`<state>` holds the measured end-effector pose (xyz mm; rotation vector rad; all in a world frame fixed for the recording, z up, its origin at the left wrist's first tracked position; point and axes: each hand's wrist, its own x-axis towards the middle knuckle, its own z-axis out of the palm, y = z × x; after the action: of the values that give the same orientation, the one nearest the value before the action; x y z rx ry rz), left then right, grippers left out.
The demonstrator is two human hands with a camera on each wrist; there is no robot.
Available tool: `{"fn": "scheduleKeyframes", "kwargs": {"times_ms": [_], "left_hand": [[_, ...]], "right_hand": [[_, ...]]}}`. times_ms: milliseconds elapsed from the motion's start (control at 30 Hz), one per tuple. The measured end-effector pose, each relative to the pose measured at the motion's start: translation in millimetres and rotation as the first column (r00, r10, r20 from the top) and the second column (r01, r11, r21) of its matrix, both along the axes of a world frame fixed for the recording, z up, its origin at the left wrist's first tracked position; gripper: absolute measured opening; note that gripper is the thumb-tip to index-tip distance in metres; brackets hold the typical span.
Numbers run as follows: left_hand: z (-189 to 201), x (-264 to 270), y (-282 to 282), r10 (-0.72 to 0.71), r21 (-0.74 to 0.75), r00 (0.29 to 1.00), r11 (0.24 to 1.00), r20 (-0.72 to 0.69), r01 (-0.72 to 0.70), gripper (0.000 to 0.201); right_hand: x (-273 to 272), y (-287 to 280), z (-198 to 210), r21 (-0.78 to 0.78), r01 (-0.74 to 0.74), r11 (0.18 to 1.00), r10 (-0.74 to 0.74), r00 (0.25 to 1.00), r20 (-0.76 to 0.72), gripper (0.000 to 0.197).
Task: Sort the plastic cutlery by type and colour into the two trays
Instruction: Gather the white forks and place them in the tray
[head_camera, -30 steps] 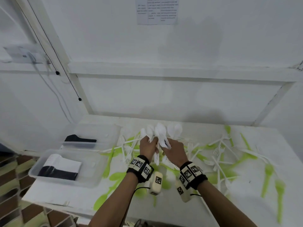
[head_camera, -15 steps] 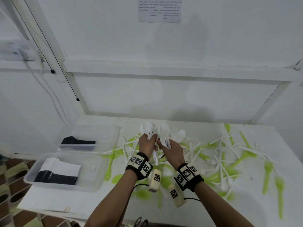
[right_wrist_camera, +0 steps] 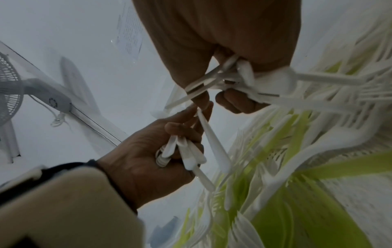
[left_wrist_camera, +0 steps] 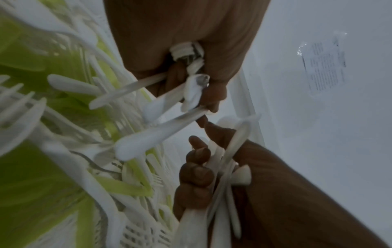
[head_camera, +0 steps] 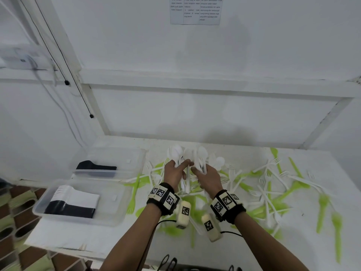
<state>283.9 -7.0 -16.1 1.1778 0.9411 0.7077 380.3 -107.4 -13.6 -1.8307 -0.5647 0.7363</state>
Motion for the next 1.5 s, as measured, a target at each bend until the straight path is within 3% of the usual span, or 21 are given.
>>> {"fn": "scheduleKeyframes", "kwargs": {"times_ms": [100, 200, 400, 467, 600, 700, 833, 933, 1033, 1133, 1267, 1367, 1500], "left_hand": [[-1, 1, -3, 0.030, -0.024, 0.999, 0.999, 0.014, -0.030, 0.025], [-3, 2, -6, 0.092, -0.068, 0.995, 0.994, 0.031, -0.090, 0.031], [-3, 3, -14, 0.086, -0.019, 0.996, 0.996, -0.002, -0.086, 0.053], [-4, 3, -15, 0.095, -0.028, 0.995, 0.995, -0.012, -0.095, 0.051], [-7, -1, -14, 0.083, 0.002, 0.996, 0.997, -0.015, -0.083, 0.034], [-4, -1, -15, 0.076, 0.086, 0.995, 0.994, -0.068, -0.070, 0.042], [-3, 1, -13, 0.136, 0.140, 0.980, 0.983, -0.145, -0.116, 0.037], [1, 0, -7, 0.191, 0.164, 0.961, 0.974, -0.201, -0.159, 0.028], [-1, 0, 6, 0.274, 0.145, 0.935, 0.958, -0.226, -0.246, 0.031], [-6, 1, 14, 0.268, 0.073, 0.949, 0.963, -0.164, -0.259, 0.030], [-3, 1, 12, 0.267, 0.042, 0.952, 0.964, -0.151, -0.264, 0.032], [-5, 0, 10, 0.203, 0.084, 0.964, 0.978, -0.170, -0.191, 0.035], [4, 0, -2, 0.034, 0.205, 0.983, 0.979, -0.178, 0.003, 0.036]], "right_hand": [[2, 1, 1, -0.034, -0.016, 0.999, 0.018, 0.998, 0.063, 0.008], [0, 0, 3, -0.110, -0.111, 0.988, 0.129, 0.976, 0.177, 0.009], [-6, -3, -7, -0.281, -0.155, 0.947, 0.271, 0.856, 0.440, 0.054], [-8, -4, -4, -0.353, -0.159, 0.922, 0.324, 0.816, 0.478, 0.063], [-9, -9, 1, -0.357, -0.267, 0.895, 0.415, 0.793, 0.446, 0.066], [-5, -12, -5, -0.240, -0.301, 0.923, 0.379, 0.819, 0.430, 0.066], [-7, -14, -1, -0.095, -0.371, 0.924, 0.376, 0.830, 0.413, 0.045], [-8, -14, -1, -0.101, -0.392, 0.915, 0.401, 0.851, 0.339, 0.033], [-3, -17, -4, -0.124, -0.376, 0.918, 0.395, 0.895, 0.206, 0.028], [1, -21, -5, -0.076, -0.341, 0.937, 0.348, 0.927, 0.140, 0.025], [3, -19, -5, 0.031, -0.159, 0.987, 0.155, 0.981, 0.121, 0.017], [5, -11, 0, 0.088, -0.069, 0.994, 0.064, 0.996, 0.057, 0.018], [7, 4, 9, 0.110, -0.065, 0.992, 0.062, 0.998, 0.033, 0.023]]}}
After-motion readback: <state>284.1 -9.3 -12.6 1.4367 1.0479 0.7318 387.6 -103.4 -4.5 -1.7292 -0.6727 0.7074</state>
